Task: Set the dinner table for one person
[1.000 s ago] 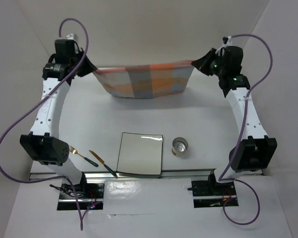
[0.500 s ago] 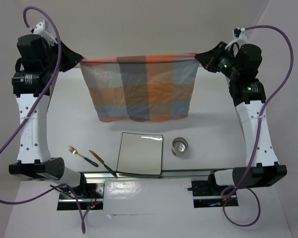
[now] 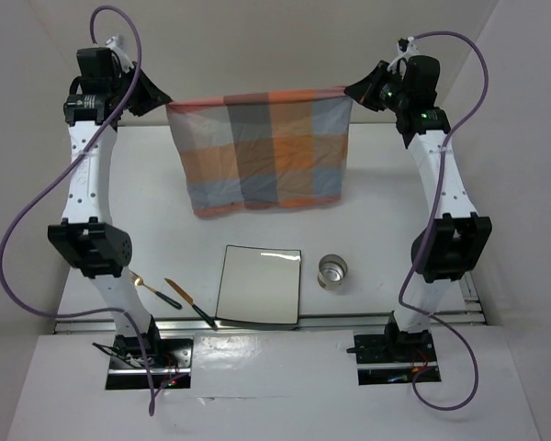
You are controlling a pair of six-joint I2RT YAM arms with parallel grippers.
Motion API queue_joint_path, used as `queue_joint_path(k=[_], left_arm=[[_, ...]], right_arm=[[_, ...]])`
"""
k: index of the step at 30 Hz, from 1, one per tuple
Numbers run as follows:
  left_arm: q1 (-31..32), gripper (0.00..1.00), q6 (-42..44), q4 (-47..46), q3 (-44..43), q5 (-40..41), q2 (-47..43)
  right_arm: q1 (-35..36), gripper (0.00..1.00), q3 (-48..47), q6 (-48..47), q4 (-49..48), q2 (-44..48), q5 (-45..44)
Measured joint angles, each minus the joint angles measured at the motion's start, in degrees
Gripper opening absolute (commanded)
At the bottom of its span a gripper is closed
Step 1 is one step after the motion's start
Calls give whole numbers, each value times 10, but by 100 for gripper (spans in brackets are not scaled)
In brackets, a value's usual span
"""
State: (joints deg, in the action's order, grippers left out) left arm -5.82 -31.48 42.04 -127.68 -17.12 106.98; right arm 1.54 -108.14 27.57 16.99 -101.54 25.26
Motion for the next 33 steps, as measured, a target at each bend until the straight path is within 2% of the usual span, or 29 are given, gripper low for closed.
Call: queue_joint_path(k=[3, 5, 10, 13, 18, 21, 22, 23, 24, 25, 26, 28, 32, 33], left_arm=[[-2, 0, -2, -2, -64, -14, 61], [-3, 0, -5, -6, -77, -23, 75], [-7, 0, -10, -39, -14, -37, 38], [-12, 0, -16, -68, 90, -36, -24], [-16, 0, -16, -117, 325, -30, -152], [-17, 0, -15, -156, 468, -32, -203], [-18, 10, -15, -159, 509, -32, -212], [-20, 45, -15, -159, 551, -32, -214], [-21, 67, -12, -157, 584, -31, -213], [-23, 89, -9, -150, 608, -21, -211], [-28, 100, -9, -137, 632, -12, -210], [-36, 100, -15, -111, 650, 8, -210], [-44, 100, -15, -88, 620, 45, -214], [-44, 100, -14, -87, 604, 50, -214]], right_arm=[[-3, 0, -63, 0, -4, -59, 5], [-6, 0, -83, 1, -8, -76, 9], [-10, 0, -64, 2, -25, -63, 18], [-10, 0, 30, 1, -53, -14, 25], [-13, 0, 283, 0, -76, 103, 38], [-17, 0, 413, 1, -90, 140, 55], [-19, 18, 448, 1, -94, 144, 61], [-21, 41, 479, 3, -91, 144, 69], [-22, 61, 505, 8, -87, 144, 74], [-24, 74, 526, 9, -83, 144, 71], [-29, 86, 543, 7, -78, 146, 70], [-38, 92, 568, 9, -64, 153, 59], [-45, 92, 581, 13, -38, 194, 12], [-45, 87, 581, 14, -37, 207, -2]])
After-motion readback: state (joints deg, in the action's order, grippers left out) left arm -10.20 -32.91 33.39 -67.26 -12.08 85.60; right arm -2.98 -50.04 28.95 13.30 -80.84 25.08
